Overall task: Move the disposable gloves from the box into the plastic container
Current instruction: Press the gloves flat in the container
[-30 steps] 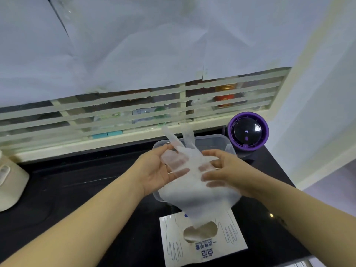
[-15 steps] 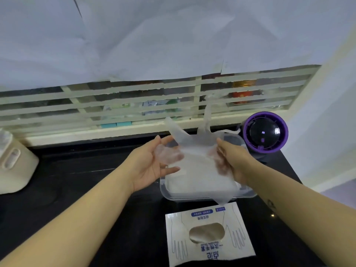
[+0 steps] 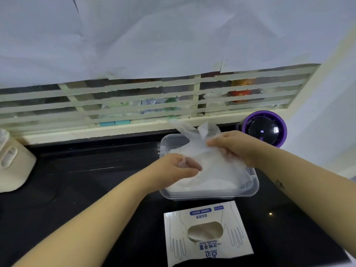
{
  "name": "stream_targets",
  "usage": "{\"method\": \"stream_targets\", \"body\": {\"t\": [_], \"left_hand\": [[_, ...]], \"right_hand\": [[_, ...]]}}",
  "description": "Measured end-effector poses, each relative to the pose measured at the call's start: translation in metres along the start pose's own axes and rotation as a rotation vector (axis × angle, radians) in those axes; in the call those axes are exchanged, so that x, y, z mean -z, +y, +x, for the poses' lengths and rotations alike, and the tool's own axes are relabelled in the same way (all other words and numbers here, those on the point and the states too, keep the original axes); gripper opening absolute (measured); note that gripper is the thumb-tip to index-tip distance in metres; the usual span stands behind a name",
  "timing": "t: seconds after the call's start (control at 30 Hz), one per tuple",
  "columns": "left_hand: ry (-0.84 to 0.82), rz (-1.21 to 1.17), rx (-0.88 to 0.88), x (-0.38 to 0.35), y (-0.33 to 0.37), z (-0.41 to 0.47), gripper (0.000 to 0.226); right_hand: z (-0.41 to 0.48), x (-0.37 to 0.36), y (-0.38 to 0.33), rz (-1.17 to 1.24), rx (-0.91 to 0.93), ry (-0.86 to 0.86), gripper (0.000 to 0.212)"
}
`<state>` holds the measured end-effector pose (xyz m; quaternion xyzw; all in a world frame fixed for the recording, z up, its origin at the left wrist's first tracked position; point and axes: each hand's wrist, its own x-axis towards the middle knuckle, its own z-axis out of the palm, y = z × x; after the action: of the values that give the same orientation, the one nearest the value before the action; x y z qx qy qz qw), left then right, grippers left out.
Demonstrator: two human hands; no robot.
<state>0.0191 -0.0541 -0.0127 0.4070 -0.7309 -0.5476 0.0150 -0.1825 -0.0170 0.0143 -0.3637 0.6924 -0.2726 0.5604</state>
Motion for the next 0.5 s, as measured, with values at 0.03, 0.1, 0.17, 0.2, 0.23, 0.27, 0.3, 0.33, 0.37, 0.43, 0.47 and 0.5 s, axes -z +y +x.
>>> {"method": "stream_targets", "body": {"t": [0.03,0.1,0.17,0.2,0.23,0.27,0.3,0.33,0.37,0.43,0.47,0.5], "left_hand": [[0.021,-0.027,-0.006,0.001,0.001,0.003,0.010],[0.073,-0.202,-0.002,0.001,0.003,0.008,0.011],[0.079,-0.533,0.019,0.000,0.008,0.009,0.019],[0.071,-0.655,0.019,0.000,0.011,0.008,0.023],[0.057,-0.722,0.010,0.000,0.013,0.007,0.025],[0.037,-0.753,-0.007,-0.001,0.014,0.005,0.024],[0.016,-0.753,-0.025,-0.001,0.014,0.003,0.022],[-0.004,-0.731,-0.038,-0.001,0.015,0.001,0.023],[-0.020,-0.695,-0.046,-0.002,0.014,-0.001,0.029],[-0.021,-0.644,-0.022,-0.004,0.013,-0.005,0.035],[-0.007,-0.637,0.008,-0.004,0.011,-0.007,0.034],[0.002,-0.636,0.038,-0.004,0.008,-0.008,0.032]], "right_hand": [[0.000,0.002,-0.003,-0.007,0.004,0.036,0.022],[0.000,0.007,-0.010,0.051,-0.001,0.078,0.031],[-0.002,0.010,-0.015,0.144,-0.012,0.078,0.036],[-0.003,0.010,-0.016,0.186,-0.021,0.078,0.036],[-0.005,0.010,-0.017,0.220,-0.031,0.080,0.037],[-0.005,0.010,-0.017,0.242,-0.039,0.084,0.037],[-0.004,0.010,-0.016,0.252,-0.046,0.090,0.038],[-0.002,0.010,-0.014,0.254,-0.049,0.099,0.041],[0.000,0.010,-0.011,0.257,-0.052,0.115,0.045],[0.005,0.010,-0.005,0.272,-0.051,0.148,0.049],[0.007,0.009,-0.002,0.258,-0.052,0.163,0.046],[0.010,0.008,-0.001,0.225,-0.048,0.185,0.038]]}}
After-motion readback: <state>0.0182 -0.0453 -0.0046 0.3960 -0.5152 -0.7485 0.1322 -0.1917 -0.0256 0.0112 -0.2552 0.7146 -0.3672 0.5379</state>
